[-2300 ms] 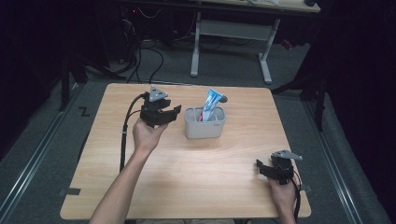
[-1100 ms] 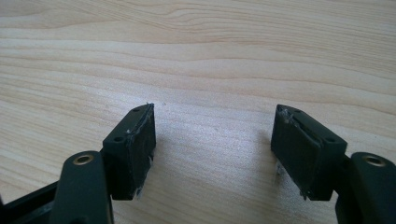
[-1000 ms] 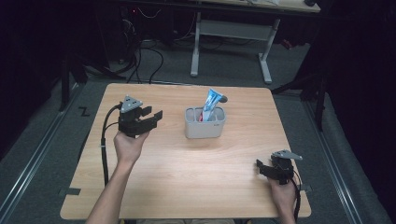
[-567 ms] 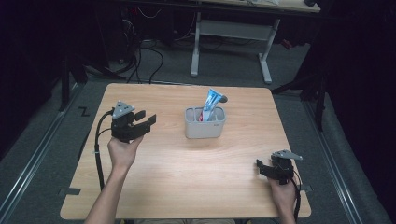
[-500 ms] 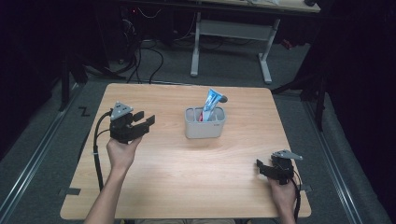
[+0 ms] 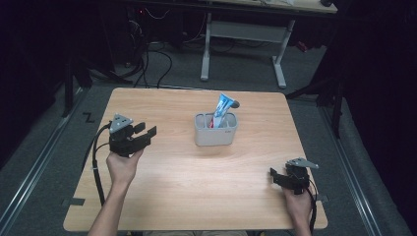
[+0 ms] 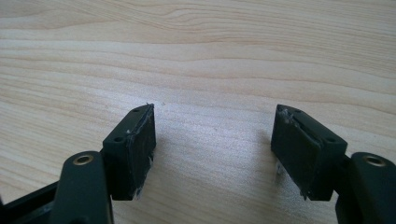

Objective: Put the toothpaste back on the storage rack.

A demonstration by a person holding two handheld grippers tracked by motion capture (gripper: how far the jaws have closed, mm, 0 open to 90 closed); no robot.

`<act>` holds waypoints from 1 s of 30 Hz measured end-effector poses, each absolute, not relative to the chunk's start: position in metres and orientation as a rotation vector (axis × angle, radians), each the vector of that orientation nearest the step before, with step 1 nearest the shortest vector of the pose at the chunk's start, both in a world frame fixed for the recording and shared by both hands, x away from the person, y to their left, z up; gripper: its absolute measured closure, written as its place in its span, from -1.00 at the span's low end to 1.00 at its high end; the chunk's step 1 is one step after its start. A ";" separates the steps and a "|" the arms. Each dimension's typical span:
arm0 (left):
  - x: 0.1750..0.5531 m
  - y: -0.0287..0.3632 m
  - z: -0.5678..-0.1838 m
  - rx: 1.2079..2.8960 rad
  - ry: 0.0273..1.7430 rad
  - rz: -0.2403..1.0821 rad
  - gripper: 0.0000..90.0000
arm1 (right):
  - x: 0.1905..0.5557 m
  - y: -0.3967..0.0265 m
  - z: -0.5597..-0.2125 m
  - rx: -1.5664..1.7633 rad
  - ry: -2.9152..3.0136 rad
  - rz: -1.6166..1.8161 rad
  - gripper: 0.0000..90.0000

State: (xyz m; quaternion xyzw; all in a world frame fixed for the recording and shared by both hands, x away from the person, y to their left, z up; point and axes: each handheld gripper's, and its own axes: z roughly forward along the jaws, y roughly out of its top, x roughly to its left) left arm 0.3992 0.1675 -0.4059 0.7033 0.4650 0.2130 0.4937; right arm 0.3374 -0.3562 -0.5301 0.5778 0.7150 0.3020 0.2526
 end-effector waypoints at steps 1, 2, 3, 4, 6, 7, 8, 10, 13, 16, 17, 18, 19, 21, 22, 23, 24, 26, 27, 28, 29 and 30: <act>0.399 0.168 -0.407 1.706 1.131 0.516 0.13 | 0.337 -0.356 -0.530 1.571 1.943 0.822 -0.31; 0.399 0.169 -0.408 1.706 1.134 0.515 0.13 | 0.337 -0.356 -0.530 1.571 1.944 0.821 -0.32; 0.399 0.170 -0.409 1.705 1.137 0.514 0.13 | 0.337 -0.356 -0.530 1.571 1.943 0.821 -0.31; 0.399 0.171 -0.410 1.702 1.140 0.512 0.13 | 0.337 -0.356 -0.530 1.571 1.943 0.821 -0.31; 0.398 0.172 -0.411 1.701 1.144 0.511 0.13 | 0.337 -0.356 -0.530 1.571 1.943 0.821 -0.31; 0.397 0.173 -0.412 1.701 1.146 0.511 0.13 | 0.337 -0.356 -0.530 1.571 1.943 0.821 -0.32; 0.397 0.173 -0.413 1.701 1.147 0.510 0.13 | 0.337 -0.356 -0.530 1.570 1.944 0.821 -0.31; 0.396 0.174 -0.415 1.705 1.153 0.511 0.13 | 0.337 -0.356 -0.530 1.571 1.943 0.821 -0.31; 0.394 0.175 -0.418 1.703 1.157 0.508 0.12 | 0.337 -0.356 -0.530 1.571 1.943 0.821 -0.31; 0.391 0.176 -0.419 1.701 1.160 0.513 0.12 | 0.337 -0.356 -0.530 1.571 1.943 0.821 -0.32; 0.390 0.176 -0.420 1.702 1.162 0.516 0.12 | 0.337 -0.356 -0.530 1.571 1.943 0.821 -0.31; 0.389 0.176 -0.420 1.703 1.161 0.518 0.12 | 0.337 -0.356 -0.530 1.571 1.943 0.821 -0.31; 0.388 0.177 -0.421 1.705 1.162 0.517 0.12 | 0.337 -0.356 -0.530 1.571 1.943 0.821 -0.31; 0.387 0.177 -0.422 1.705 1.165 0.516 0.12 | 0.337 -0.356 -0.530 1.571 1.943 0.821 -0.31; 0.386 0.177 -0.423 1.708 1.166 0.516 0.11 | 0.337 -0.356 -0.530 1.571 1.943 0.821 -0.31; 0.386 0.177 -0.424 1.706 1.167 0.516 0.11 | 0.337 -0.356 -0.530 1.571 1.943 0.821 -0.31; 0.385 0.177 -0.425 1.706 1.169 0.515 0.11 | 0.337 -0.356 -0.530 1.571 1.943 0.821 -0.31; 0.384 0.177 -0.428 1.707 1.171 0.514 0.11 | 0.337 -0.356 -0.530 1.571 1.943 0.821 -0.31; 0.383 0.177 -0.429 1.709 1.172 0.513 0.11 | 0.337 -0.356 -0.530 1.571 1.943 0.821 -0.31; 0.383 0.177 -0.430 1.711 1.173 0.512 0.11 | 0.337 -0.356 -0.530 1.571 1.943 0.821 -0.31; 0.382 0.177 -0.431 1.710 1.175 0.510 0.11 | 0.337 -0.356 -0.530 1.571 1.943 0.821 -0.32; 0.381 0.178 -0.432 1.712 1.176 0.507 0.11 | 0.337 -0.356 -0.530 1.572 1.943 0.821 -0.31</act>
